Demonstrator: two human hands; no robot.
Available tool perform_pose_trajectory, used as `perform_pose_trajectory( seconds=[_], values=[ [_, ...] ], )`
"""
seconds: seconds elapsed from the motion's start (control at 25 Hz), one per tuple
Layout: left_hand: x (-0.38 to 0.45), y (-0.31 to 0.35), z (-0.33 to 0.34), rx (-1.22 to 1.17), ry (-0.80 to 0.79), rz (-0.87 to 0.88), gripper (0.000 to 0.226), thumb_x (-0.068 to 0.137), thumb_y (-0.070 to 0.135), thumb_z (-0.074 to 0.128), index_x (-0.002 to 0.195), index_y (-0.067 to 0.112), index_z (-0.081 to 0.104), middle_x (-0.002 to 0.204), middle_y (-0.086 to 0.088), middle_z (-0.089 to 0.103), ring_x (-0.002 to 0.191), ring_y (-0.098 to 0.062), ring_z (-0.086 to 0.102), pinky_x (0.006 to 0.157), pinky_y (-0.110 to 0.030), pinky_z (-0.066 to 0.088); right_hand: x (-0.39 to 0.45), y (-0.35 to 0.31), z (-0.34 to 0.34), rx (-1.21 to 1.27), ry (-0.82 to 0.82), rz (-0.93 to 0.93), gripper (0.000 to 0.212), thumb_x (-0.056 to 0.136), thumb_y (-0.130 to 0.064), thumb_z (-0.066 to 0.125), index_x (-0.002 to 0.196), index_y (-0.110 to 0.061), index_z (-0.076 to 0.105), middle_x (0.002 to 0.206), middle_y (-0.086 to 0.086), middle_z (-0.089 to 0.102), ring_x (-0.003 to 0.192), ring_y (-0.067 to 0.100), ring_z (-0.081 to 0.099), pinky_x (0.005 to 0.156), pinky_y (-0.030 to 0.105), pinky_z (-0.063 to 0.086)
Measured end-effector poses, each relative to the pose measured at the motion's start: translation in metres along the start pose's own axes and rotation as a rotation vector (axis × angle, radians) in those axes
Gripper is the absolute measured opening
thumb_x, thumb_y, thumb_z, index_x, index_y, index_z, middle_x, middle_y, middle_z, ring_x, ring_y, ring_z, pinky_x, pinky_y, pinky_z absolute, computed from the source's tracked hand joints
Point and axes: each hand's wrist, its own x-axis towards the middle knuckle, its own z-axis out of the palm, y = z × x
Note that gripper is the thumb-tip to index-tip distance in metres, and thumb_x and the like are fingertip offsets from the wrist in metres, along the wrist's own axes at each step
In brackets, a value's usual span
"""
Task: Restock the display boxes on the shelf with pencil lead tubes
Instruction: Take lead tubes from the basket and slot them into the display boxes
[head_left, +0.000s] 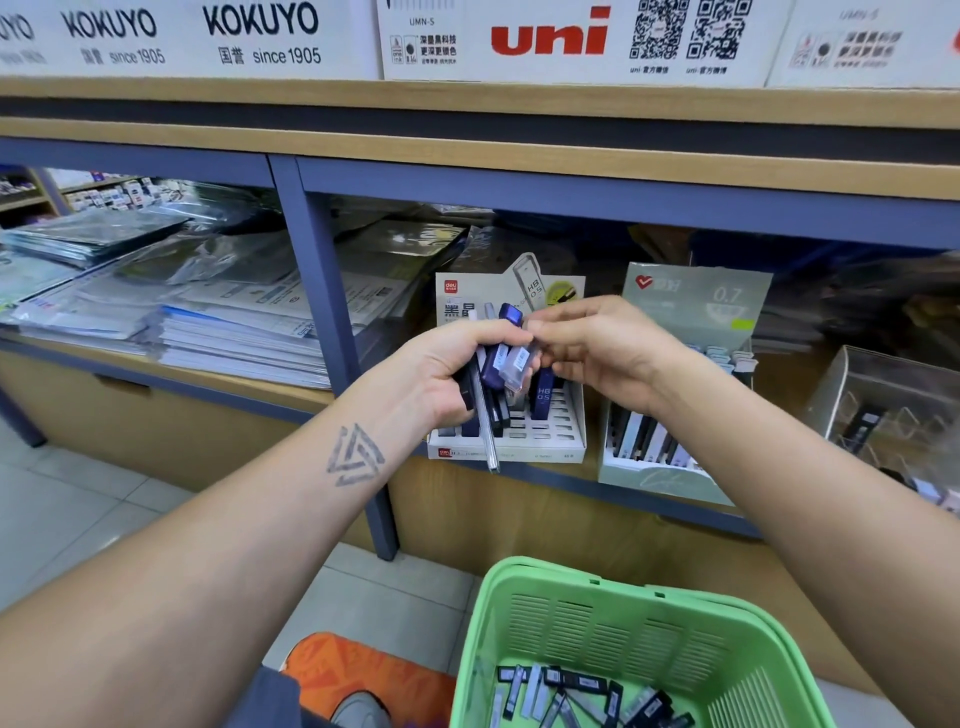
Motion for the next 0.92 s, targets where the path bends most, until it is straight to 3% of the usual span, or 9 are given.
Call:
perform_pose_trajectory(
  seconds=[0.24, 0.4, 0.48, 0.6, 0.76, 0.84, 0.92],
  values=[
    [0.002, -0.003, 0.005, -0.005, 0.102, -0.012, 0.005, 0.087, -0.002, 0.067, 0.090, 0.002, 0.066, 0.079, -0.014, 0.071, 0.061, -0.022, 0.067, 0.055, -0.029, 0.056, -0.007, -0.002, -0.022, 0.311, 0.027, 0.072, 0.012, 0.093, 0.005, 0.060, 0.093, -0.005, 0.065, 0.079, 0.012, 0.069, 0.060, 0.013, 0.066, 0.053, 0.016, 0.054],
    [0.005, 0.000, 0.000, 0.029, 0.166, -0.019, 0.017, 0.086, -0.005, 0.066, 0.102, 0.002, 0.066, 0.098, -0.017, 0.071, 0.084, -0.028, 0.069, 0.075, -0.039, 0.061, -0.005, -0.004, -0.022, 0.284, -0.016, 0.092, 0.008, 0.092, -0.002, 0.064, 0.099, -0.006, 0.067, 0.083, 0.014, 0.069, 0.063, 0.019, 0.067, 0.055, 0.020, 0.056],
    [0.002, 0.000, 0.002, 0.048, 0.157, -0.027, 0.009, 0.088, -0.005, 0.064, 0.096, -0.001, 0.064, 0.084, -0.017, 0.069, 0.070, -0.026, 0.067, 0.068, -0.035, 0.060, 0.000, -0.004, -0.020, 0.139, -0.020, 0.058, 0.013, 0.092, -0.006, 0.068, 0.104, -0.002, 0.067, 0.085, 0.015, 0.071, 0.064, 0.018, 0.066, 0.059, 0.021, 0.056],
    [-0.001, 0.003, 0.002, 0.054, 0.165, -0.023, 0.005, 0.090, -0.006, 0.060, 0.087, -0.002, 0.060, 0.069, -0.016, 0.062, 0.050, -0.022, 0.059, 0.052, -0.027, 0.055, 0.004, -0.006, -0.020, -0.248, -0.022, -0.037, 0.015, 0.092, 0.006, 0.064, 0.106, 0.000, 0.067, 0.093, 0.017, 0.077, 0.072, 0.021, 0.067, 0.076, 0.030, 0.055],
    [-0.002, 0.010, -0.003, 0.037, 0.199, 0.022, 0.006, 0.089, -0.007, 0.061, 0.089, -0.001, 0.060, 0.070, -0.016, 0.063, 0.054, -0.021, 0.060, 0.053, -0.027, 0.055, 0.008, -0.008, -0.014, -0.798, 0.012, -0.188, 0.020, 0.084, -0.002, 0.079, 0.092, -0.018, 0.070, 0.077, 0.001, 0.075, 0.073, 0.012, 0.071, 0.076, 0.026, 0.053],
    [-0.004, 0.012, -0.003, 0.022, 0.199, 0.029, 0.007, 0.089, -0.008, 0.061, 0.089, -0.001, 0.060, 0.072, -0.016, 0.063, 0.055, -0.021, 0.060, 0.053, -0.027, 0.055, 0.012, -0.007, -0.008, -0.963, 0.065, -0.282, 0.017, 0.083, -0.009, 0.082, 0.090, -0.022, 0.074, 0.081, -0.007, 0.072, 0.078, 0.006, 0.068, 0.078, 0.023, 0.054],
    [-0.005, 0.013, -0.004, 0.011, 0.203, 0.036, 0.006, 0.089, -0.008, 0.061, 0.088, -0.001, 0.060, 0.071, -0.016, 0.062, 0.054, -0.021, 0.060, 0.053, -0.027, 0.054, 0.016, -0.002, -0.002, -1.048, 0.121, -0.353, 0.016, 0.088, -0.013, 0.077, 0.103, -0.019, 0.078, 0.093, -0.006, 0.072, 0.086, 0.008, 0.066, 0.085, 0.022, 0.053]
  ],
)
